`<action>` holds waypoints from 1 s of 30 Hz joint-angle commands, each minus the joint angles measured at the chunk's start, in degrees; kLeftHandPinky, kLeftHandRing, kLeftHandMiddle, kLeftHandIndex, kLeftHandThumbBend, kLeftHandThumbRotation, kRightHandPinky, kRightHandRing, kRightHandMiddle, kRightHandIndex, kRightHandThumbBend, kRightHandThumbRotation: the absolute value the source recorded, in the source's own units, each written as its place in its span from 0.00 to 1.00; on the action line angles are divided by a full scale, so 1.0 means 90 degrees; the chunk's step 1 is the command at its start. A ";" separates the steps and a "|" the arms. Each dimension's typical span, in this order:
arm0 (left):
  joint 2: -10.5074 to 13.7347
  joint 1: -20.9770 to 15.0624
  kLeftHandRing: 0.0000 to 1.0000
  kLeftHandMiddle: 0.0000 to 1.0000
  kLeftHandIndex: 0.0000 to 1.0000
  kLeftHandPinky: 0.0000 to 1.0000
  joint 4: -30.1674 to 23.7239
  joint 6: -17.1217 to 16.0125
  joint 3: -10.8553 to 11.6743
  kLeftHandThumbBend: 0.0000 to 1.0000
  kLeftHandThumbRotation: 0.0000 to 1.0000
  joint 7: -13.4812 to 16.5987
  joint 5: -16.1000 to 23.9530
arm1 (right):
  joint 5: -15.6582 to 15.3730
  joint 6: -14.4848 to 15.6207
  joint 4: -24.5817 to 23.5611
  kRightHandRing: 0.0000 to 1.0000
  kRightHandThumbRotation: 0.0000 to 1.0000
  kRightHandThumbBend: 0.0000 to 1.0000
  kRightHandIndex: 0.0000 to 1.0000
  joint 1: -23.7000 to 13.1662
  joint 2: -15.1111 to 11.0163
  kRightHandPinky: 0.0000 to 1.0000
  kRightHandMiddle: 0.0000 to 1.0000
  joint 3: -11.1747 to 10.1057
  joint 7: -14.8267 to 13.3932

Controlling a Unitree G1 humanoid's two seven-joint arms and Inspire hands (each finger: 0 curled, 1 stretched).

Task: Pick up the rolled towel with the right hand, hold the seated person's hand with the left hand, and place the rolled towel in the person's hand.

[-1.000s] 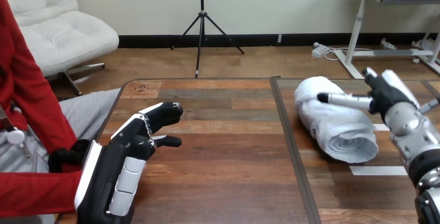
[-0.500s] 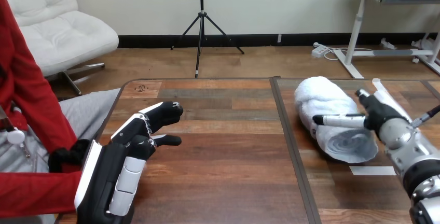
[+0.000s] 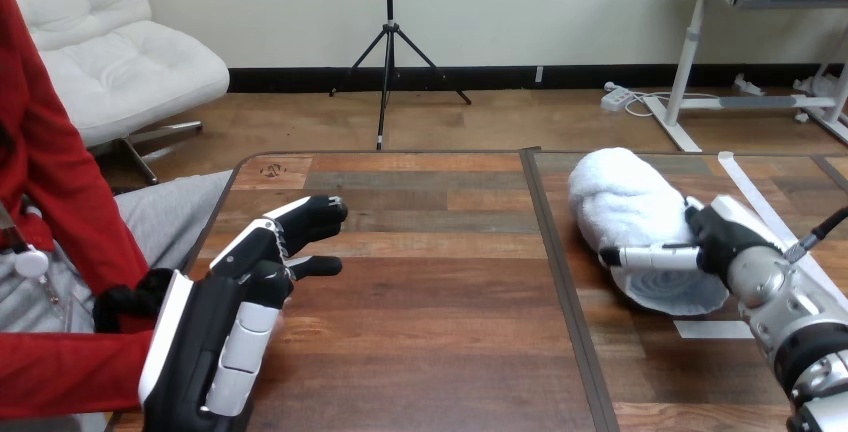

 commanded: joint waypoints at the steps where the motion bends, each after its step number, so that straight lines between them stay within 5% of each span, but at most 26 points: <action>1: -0.0023 -0.0132 0.83 0.80 0.75 0.72 -0.0348 -0.0033 0.0060 0.82 1.00 0.0015 0.0007 | -0.0144 0.0040 0.0011 1.00 0.54 1.00 1.00 -0.0057 0.0179 0.99 1.00 0.0172 -0.0009; 8: -0.0045 -0.0091 0.83 0.80 0.76 0.73 -0.0436 0.0013 0.0068 0.81 1.00 0.0041 0.0063 | -0.0338 0.0106 0.0045 0.98 0.56 1.00 1.00 0.0026 0.0246 0.95 0.98 0.0390 -0.0009; 14: -0.0057 -0.0071 0.83 0.80 0.76 0.73 -0.0462 0.0002 0.0072 0.81 1.00 0.0054 0.0084 | -0.0383 0.0258 0.0058 0.85 0.56 1.00 0.90 0.0045 0.0323 0.73 0.86 0.0469 -0.0003; 30: -0.0067 0.0027 0.83 0.80 0.76 0.74 -0.0548 -0.0040 0.0089 0.77 1.00 0.0087 0.0103 | -0.0472 0.0502 0.0074 0.67 0.26 1.00 0.73 0.0159 0.0508 0.53 0.72 0.0647 -0.0336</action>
